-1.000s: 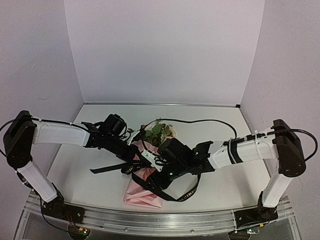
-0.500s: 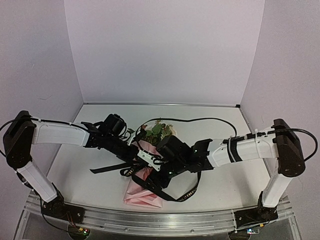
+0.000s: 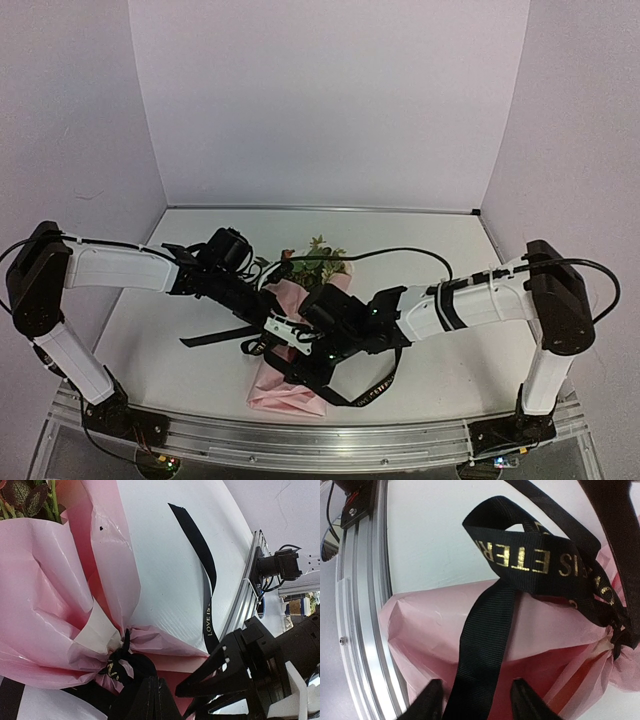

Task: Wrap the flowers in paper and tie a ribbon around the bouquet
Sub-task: Cross the half-tied ribbon over the folded bouquet.

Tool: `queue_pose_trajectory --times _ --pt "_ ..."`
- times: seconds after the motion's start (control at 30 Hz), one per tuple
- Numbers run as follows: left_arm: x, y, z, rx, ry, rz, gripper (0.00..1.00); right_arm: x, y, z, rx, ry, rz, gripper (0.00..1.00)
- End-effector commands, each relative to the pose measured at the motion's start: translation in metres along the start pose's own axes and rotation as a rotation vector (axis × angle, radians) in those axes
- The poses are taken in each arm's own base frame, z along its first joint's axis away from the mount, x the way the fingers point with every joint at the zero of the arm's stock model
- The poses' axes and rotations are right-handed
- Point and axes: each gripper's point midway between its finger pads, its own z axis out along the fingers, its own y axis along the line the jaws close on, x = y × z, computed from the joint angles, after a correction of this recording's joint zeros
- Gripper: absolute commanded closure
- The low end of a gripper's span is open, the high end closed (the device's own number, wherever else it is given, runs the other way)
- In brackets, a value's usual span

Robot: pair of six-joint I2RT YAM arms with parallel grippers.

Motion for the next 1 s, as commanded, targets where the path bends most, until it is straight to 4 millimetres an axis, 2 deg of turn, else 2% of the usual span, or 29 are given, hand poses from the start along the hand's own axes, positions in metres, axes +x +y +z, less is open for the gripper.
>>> queue_pose_trajectory --times 0.0,0.1,0.2,0.3,0.4,0.53,0.6,0.7,0.83,0.97 --pt "-0.002 -0.006 -0.005 0.025 -0.009 0.027 1.0 -0.004 -0.002 0.002 0.021 -0.005 0.006 0.73" --pt "-0.004 -0.007 -0.005 0.031 -0.016 0.026 1.0 -0.001 -0.003 -0.001 0.029 -0.004 0.025 0.88" --pt "-0.007 -0.007 -0.008 0.018 -0.035 0.024 1.0 0.001 -0.005 -0.006 0.044 -0.009 0.058 0.98" --pt "-0.012 -0.007 -0.015 -0.007 -0.072 0.02 0.95 0.001 -0.008 -0.016 0.073 -0.025 0.074 1.0" --pt "-0.015 -0.01 -0.025 -0.02 -0.124 0.006 0.81 0.002 -0.01 -0.024 0.093 -0.035 0.09 1.0" --pt "-0.014 -0.011 -0.04 -0.05 -0.193 -0.042 0.55 0.008 -0.012 -0.028 0.109 -0.034 0.113 1.0" --pt "-0.014 -0.013 -0.051 -0.065 -0.236 -0.063 0.48 0.009 -0.012 -0.031 0.108 -0.039 0.122 1.0" --pt "0.001 -0.009 -0.06 -0.087 -0.251 -0.123 0.46 0.009 -0.012 -0.034 0.111 -0.043 0.133 1.0" --pt "0.035 0.002 -0.062 -0.129 -0.222 -0.227 0.47 0.01 -0.012 -0.035 0.112 -0.044 0.141 1.0" --pt "0.056 -0.009 -0.053 -0.111 -0.192 -0.263 0.44 0.008 -0.011 -0.032 0.101 -0.043 0.151 1.0"
